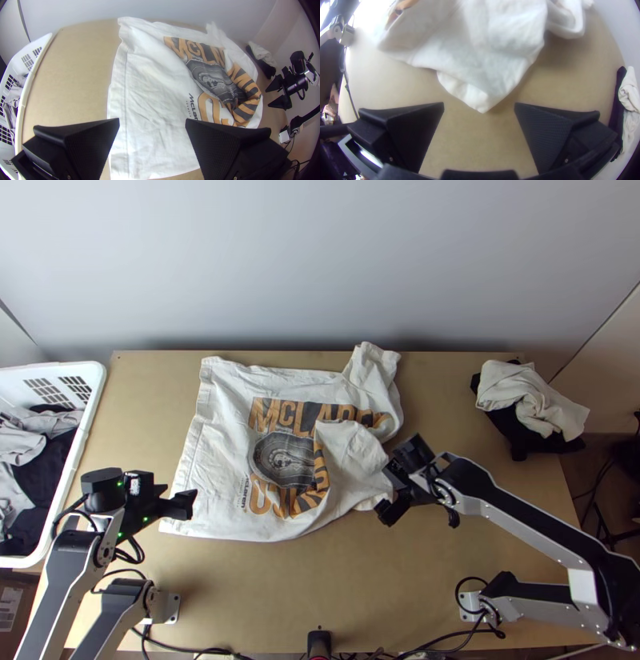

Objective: Fold the t-shirt

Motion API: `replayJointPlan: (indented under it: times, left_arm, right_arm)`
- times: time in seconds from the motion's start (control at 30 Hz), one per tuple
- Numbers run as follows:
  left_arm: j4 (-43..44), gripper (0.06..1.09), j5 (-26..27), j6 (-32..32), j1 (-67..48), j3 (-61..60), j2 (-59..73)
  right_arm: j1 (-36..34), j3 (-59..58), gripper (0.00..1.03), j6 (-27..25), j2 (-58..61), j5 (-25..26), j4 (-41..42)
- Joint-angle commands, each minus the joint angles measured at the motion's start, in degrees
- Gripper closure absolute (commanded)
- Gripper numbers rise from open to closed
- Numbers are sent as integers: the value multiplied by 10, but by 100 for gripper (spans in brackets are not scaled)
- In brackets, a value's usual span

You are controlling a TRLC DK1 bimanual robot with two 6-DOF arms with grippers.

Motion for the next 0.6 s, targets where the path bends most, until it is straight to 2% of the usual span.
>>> replayJointPlan:
  times: [0.0,0.1,0.23,0.27,0.5,0.57]
  left_arm:
    - [10,12,-1,30,20,-4,24]
    - [10,12,-1,46,23,-4,32]
    - [18,12,-1,53,23,-2,41]
    - [20,12,-1,53,23,-1,45]
    - [24,12,0,55,23,3,53]
    - [24,12,0,55,23,4,52]
  right_arm:
    - [9,-14,5,1,47,4,39]
    - [9,-6,6,1,66,4,41]
    - [10,1,20,-5,75,4,41]
    - [12,0,27,-7,75,4,41]
    - [29,-12,96,-48,54,34,37]
    - [30,-12,99,-52,44,34,21]
